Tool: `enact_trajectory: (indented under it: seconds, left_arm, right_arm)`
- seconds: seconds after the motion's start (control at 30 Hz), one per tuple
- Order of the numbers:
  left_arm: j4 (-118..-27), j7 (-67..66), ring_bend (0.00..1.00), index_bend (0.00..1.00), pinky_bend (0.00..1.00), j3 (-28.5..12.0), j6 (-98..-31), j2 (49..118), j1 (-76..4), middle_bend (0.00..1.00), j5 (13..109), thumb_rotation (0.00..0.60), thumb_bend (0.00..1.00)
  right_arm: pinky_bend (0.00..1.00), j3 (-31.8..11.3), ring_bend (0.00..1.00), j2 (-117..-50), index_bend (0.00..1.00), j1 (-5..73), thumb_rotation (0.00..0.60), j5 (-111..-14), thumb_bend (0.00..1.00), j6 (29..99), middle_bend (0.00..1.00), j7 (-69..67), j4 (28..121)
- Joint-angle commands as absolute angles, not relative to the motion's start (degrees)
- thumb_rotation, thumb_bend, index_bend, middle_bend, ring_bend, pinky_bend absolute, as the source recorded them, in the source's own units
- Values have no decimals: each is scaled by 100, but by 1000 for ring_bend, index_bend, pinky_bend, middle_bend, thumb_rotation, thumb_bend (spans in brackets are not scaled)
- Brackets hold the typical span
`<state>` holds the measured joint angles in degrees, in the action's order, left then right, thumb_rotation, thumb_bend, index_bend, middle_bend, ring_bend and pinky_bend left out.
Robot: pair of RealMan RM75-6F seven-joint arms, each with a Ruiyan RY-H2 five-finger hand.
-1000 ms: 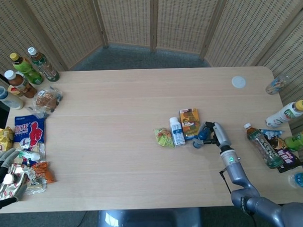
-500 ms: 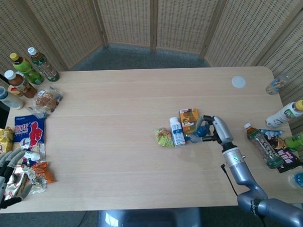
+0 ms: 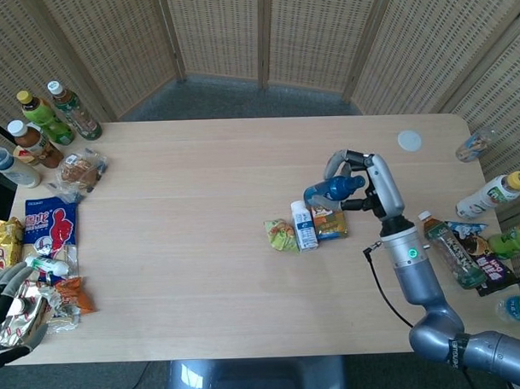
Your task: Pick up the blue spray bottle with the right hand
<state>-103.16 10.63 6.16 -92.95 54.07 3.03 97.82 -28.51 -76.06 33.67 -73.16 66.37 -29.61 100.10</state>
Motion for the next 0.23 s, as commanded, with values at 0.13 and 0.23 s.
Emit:
enact_trajectory:
  seconds: [0.13,0.23]
  left_arm:
    - [-10194,1192,0,73,0,640,-9396,5432,376,59,9803,600,347]
    - [-10164,1227,0,73,0,632,-9407,5436,380,59,9804,600,348]
  right_arm:
    - [632,-2889,828,-7480,748,3473,600,-7110,2,6612,921,-2718,10257]
    - [631,-2857,828,-7466,750,3479,600,-7079,1,6617,920,-2691,10280]
